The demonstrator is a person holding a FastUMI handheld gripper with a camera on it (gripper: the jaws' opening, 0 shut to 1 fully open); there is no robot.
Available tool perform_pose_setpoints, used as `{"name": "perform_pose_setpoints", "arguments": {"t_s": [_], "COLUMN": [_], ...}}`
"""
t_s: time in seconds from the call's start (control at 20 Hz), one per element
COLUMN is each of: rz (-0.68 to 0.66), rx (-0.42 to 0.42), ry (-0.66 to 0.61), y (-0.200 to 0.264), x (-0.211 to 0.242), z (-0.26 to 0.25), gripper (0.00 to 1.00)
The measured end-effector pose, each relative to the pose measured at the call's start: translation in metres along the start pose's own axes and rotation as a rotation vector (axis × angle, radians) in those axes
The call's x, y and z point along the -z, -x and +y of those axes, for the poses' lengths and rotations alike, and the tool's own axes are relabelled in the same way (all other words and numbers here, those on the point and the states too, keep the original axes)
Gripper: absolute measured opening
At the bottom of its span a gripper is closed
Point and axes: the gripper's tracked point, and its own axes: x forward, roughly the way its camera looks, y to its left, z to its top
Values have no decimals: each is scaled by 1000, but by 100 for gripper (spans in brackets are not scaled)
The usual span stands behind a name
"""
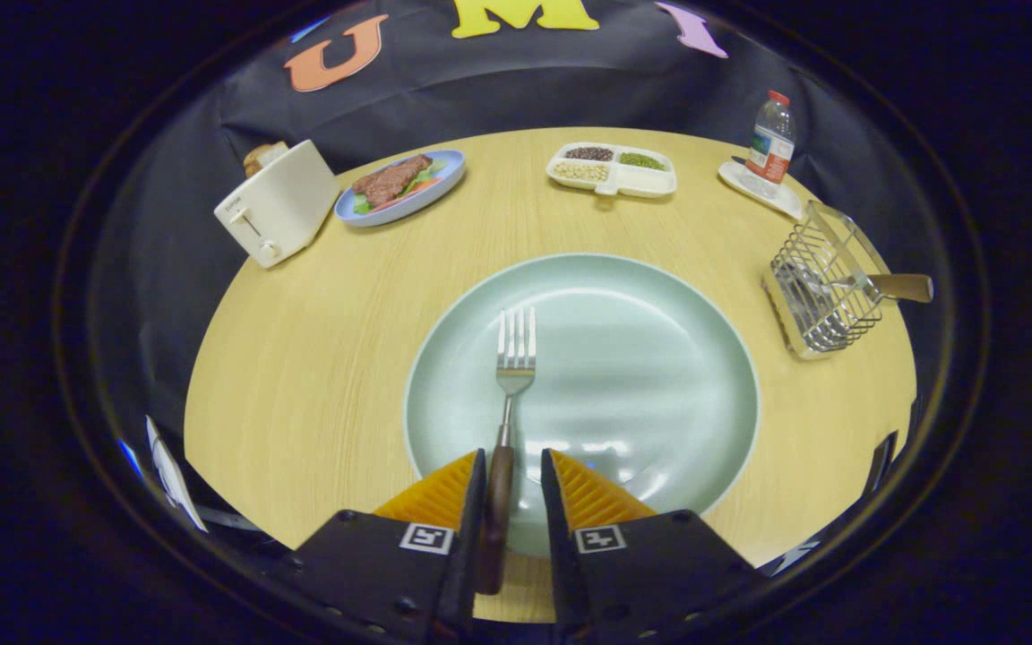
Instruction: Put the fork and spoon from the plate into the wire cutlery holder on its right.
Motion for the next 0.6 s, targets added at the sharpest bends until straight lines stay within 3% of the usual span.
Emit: {"name": "perform_pose_setpoints", "arguments": {"t_s": [0.05, 0.15, 0.25, 0.35, 0.4, 0.6], "rz": [-10, 8, 4, -4, 1, -24], "rx": [-3, 7, 9, 6, 23, 4], "ry": [1, 10, 19, 26, 34, 27], "y": [0, 2, -5, -3, -2, 9], "x": [-2, 4, 1, -1, 0, -6], "z": [1, 2, -1, 0, -5, -8], "gripper": [33, 36, 8, 8, 1, 1]}}
